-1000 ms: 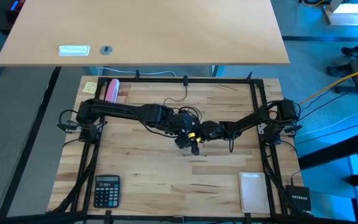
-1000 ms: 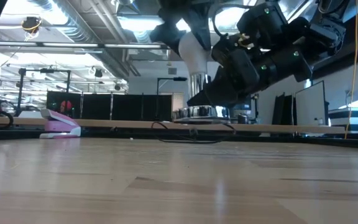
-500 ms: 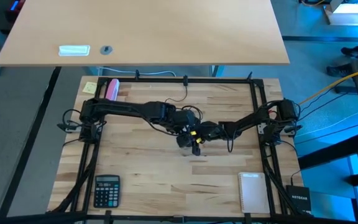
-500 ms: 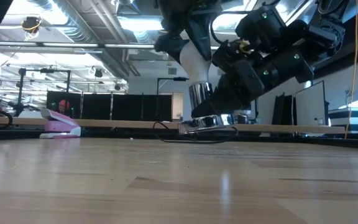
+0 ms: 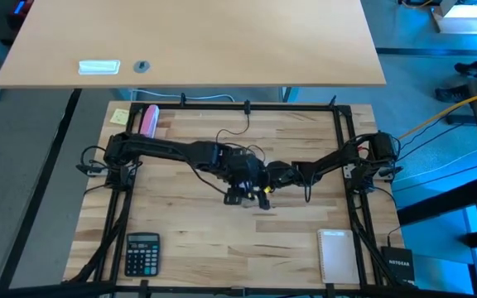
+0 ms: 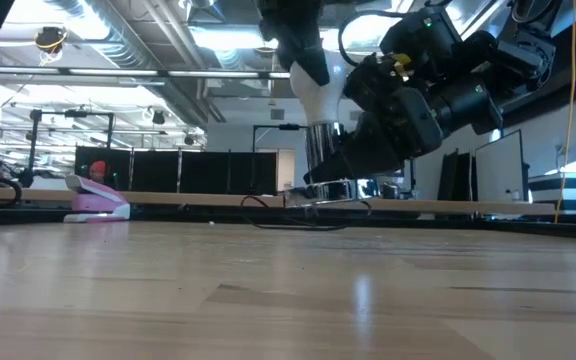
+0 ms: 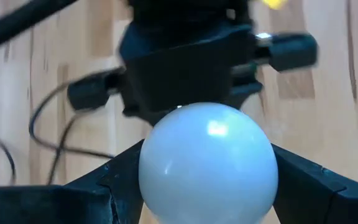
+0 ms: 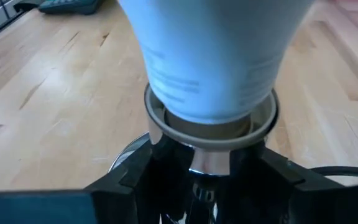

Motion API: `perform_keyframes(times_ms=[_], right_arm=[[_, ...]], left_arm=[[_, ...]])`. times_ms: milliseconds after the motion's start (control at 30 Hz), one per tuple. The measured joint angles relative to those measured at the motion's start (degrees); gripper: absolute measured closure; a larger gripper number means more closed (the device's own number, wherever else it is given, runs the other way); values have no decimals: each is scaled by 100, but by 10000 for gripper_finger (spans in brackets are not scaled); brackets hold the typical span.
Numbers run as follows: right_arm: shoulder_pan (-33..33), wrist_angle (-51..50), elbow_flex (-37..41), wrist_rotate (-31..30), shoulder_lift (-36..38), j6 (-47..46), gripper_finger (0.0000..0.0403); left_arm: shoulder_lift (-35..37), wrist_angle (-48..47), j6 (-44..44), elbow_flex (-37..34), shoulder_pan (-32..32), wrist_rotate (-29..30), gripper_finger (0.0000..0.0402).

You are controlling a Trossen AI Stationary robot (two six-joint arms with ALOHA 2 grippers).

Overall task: Screw lightbulb
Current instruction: Insert the lightbulb into the lamp

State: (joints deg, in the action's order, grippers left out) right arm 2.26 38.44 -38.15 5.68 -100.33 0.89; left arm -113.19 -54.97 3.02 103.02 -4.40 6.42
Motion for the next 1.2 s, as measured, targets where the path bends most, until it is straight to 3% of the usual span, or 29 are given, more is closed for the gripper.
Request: perform_keyframes(times_ms=[633,933,1200], right_arm=[[179,-362,-92,100,0,701,223],[179,-452,-92,15,0,576,223],[166,-562,-92,-127,4,494,223]], left_arm=[[-9,167,4535,-21,151,-477,141],[-13,239,3608,-21,123,-361,137],[-24,222,3093,-21,105,-341,81]])
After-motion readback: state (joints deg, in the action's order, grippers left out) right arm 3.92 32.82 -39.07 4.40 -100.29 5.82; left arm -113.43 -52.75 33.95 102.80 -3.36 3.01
